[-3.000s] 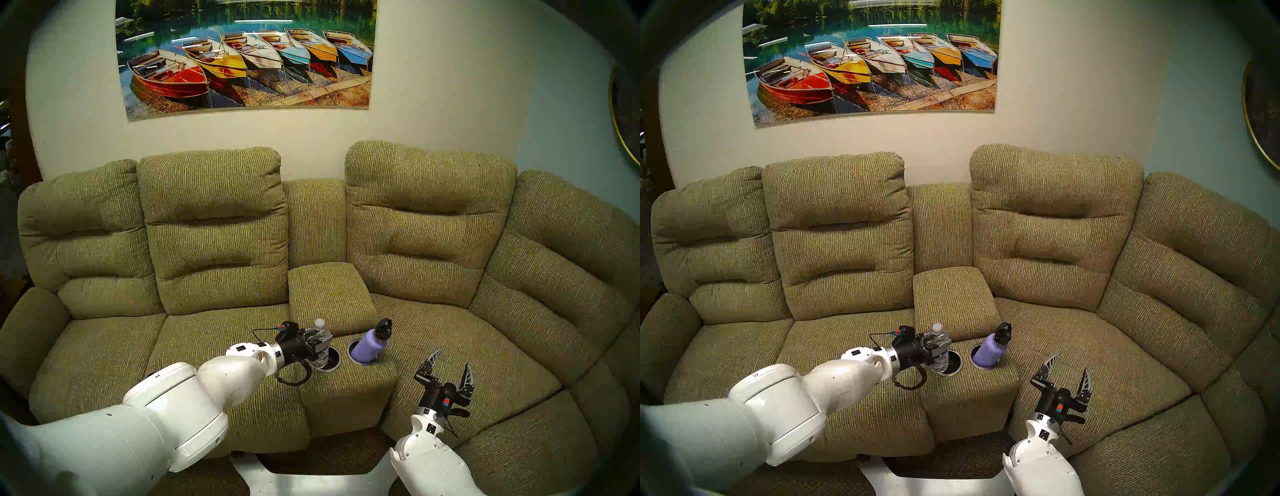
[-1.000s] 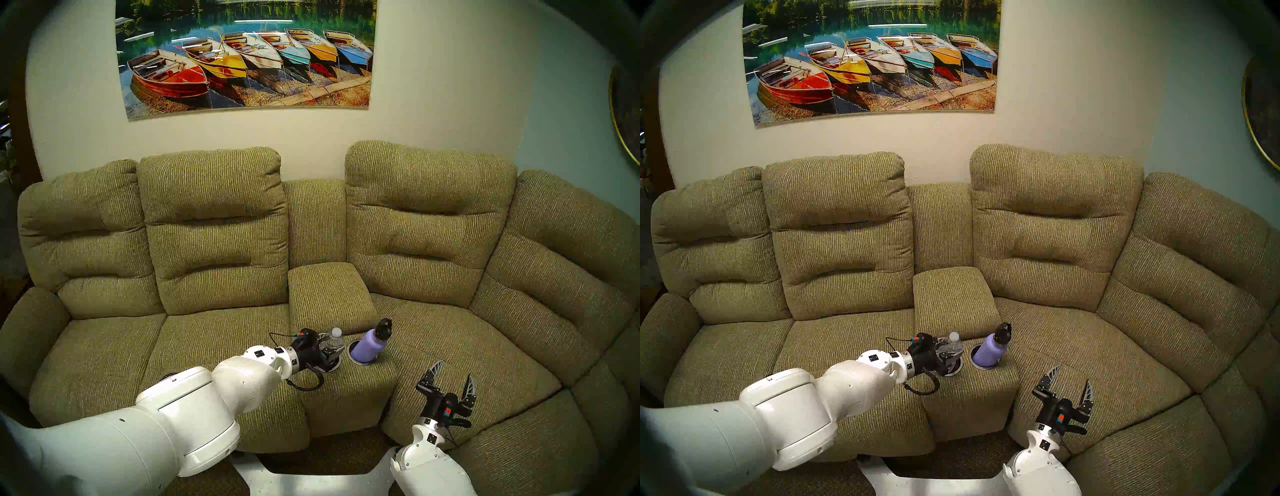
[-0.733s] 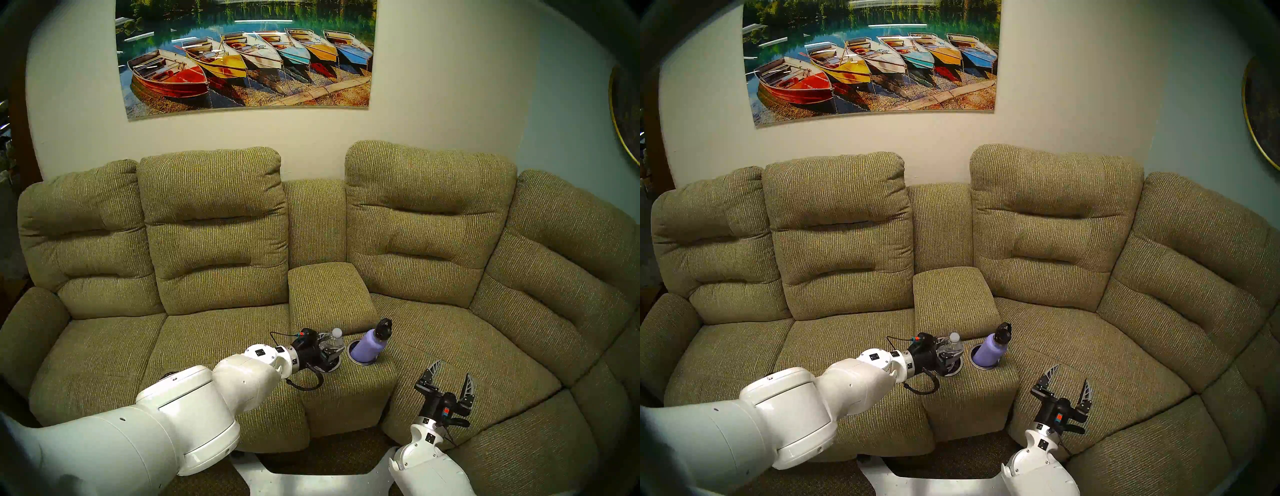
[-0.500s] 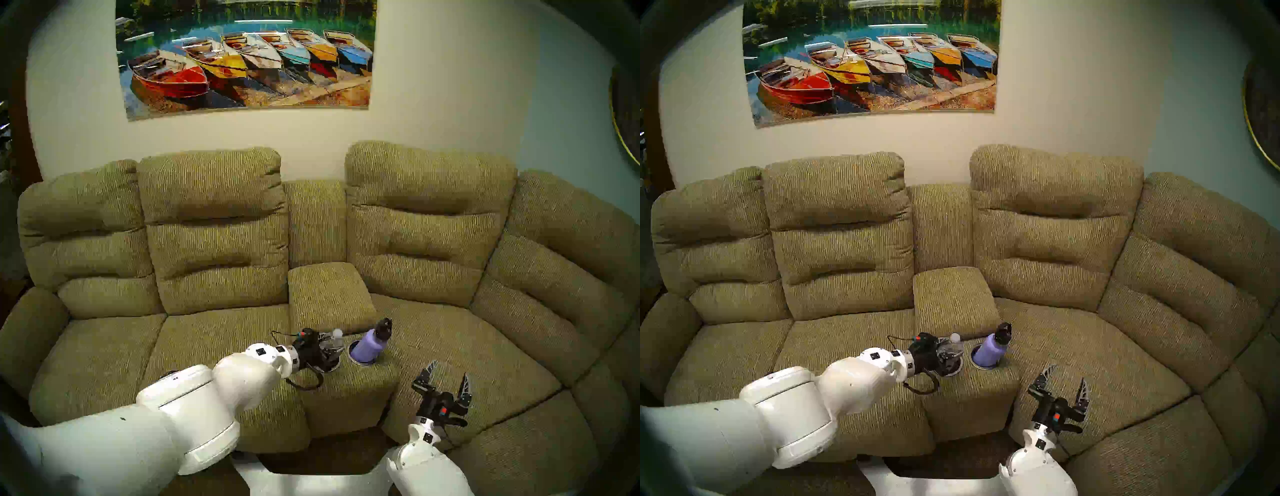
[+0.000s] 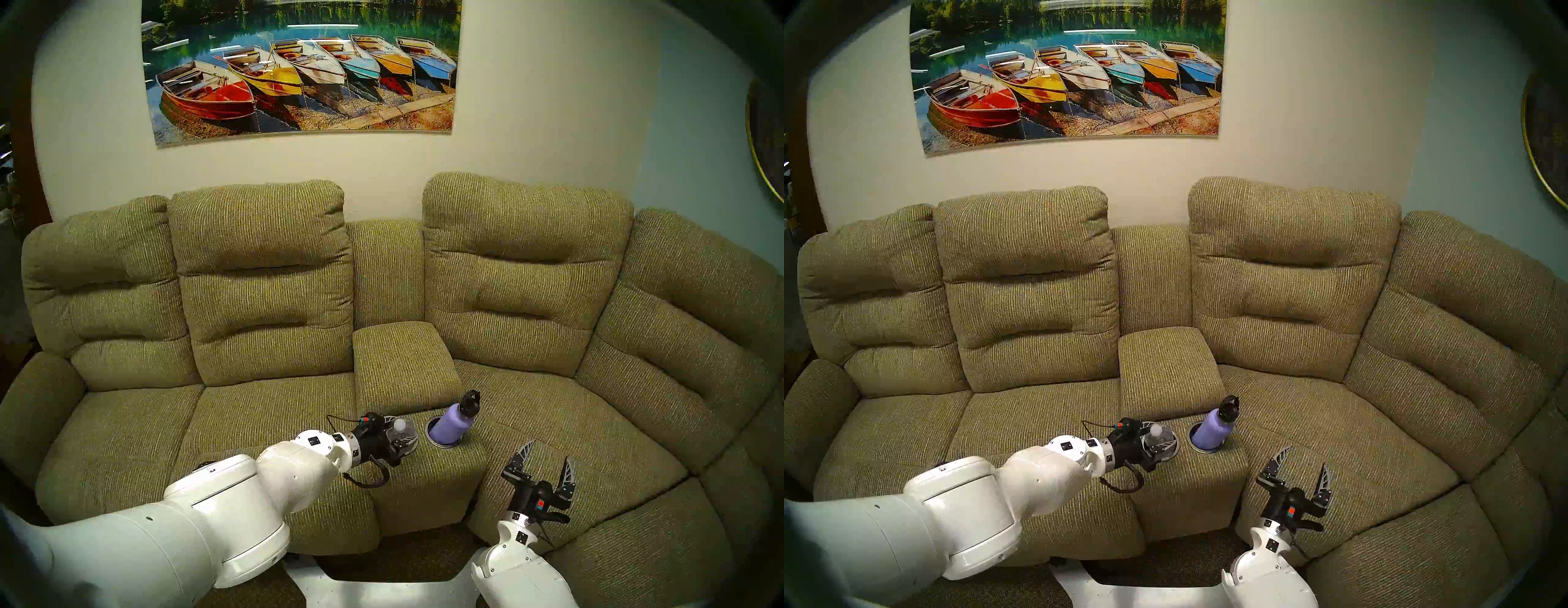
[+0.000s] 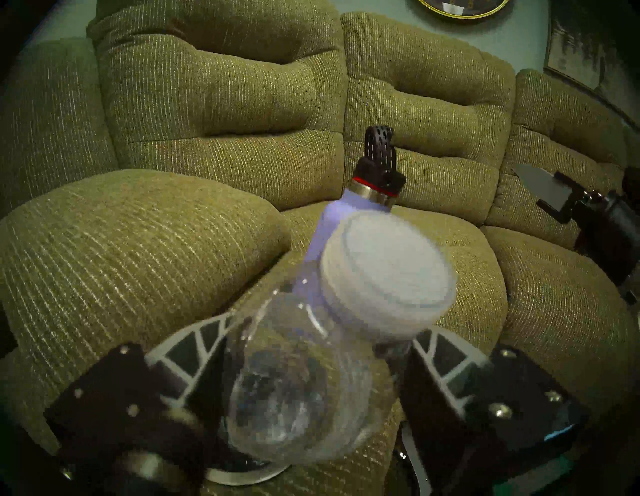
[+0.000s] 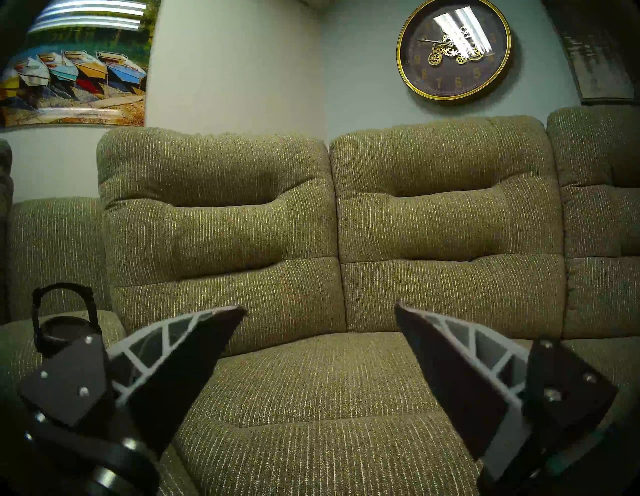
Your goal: Put bottles into cup holders
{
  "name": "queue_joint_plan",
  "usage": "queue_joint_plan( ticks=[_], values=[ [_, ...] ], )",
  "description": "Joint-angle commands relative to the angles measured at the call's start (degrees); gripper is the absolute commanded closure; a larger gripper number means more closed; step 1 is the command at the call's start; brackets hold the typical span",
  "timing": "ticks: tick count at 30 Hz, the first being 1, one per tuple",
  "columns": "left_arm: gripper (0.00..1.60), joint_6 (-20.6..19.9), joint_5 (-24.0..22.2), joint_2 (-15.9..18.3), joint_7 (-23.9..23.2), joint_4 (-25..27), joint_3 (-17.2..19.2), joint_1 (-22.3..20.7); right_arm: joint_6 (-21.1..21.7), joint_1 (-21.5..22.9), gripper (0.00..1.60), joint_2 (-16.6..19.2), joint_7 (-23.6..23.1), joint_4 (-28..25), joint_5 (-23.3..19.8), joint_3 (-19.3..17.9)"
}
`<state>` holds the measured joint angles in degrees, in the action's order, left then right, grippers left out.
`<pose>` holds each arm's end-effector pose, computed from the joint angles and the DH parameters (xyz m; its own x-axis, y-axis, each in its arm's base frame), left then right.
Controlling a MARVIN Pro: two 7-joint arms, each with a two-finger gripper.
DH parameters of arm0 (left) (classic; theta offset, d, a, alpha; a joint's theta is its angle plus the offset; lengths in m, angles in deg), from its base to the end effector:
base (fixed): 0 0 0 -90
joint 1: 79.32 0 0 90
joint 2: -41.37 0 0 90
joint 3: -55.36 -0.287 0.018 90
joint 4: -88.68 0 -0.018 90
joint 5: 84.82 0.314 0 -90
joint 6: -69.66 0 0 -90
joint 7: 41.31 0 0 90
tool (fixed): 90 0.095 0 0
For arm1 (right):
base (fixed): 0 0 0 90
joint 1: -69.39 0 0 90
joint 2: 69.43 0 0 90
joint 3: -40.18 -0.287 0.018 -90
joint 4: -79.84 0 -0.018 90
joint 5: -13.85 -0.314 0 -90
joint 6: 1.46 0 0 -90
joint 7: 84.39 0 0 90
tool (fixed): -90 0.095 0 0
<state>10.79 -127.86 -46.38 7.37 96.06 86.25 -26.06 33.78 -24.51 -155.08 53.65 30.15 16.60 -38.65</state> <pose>0.4267 -0.0858 -0.5004 0.2793 -0.1987 0.9394 -0.8022 -0.5859 0.1146 0.2832 -0.0436 -0.5040 -0.1843 0.0522 0.9815 -0.5560 -0.8290 -0.0603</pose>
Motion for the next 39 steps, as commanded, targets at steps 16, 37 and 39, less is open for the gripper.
queue_joint_plan(
  ticks=[16,37,39],
  values=[
    [0.00,7.95,-3.46,5.28,-9.09,3.60,4.33,1.27,-0.24,0.03,0.00,-0.55,-0.33,0.13,1.12,1.06],
    [0.00,23.87,-5.31,14.92,-17.71,21.72,4.04,10.09,-0.24,-0.19,0.00,7.20,-8.24,-3.19,1.75,2.45],
    [0.00,23.87,-5.25,15.64,-16.06,22.93,3.15,10.48,-0.19,-0.11,0.00,7.67,-9.30,-3.10,1.75,2.75]
  ],
)
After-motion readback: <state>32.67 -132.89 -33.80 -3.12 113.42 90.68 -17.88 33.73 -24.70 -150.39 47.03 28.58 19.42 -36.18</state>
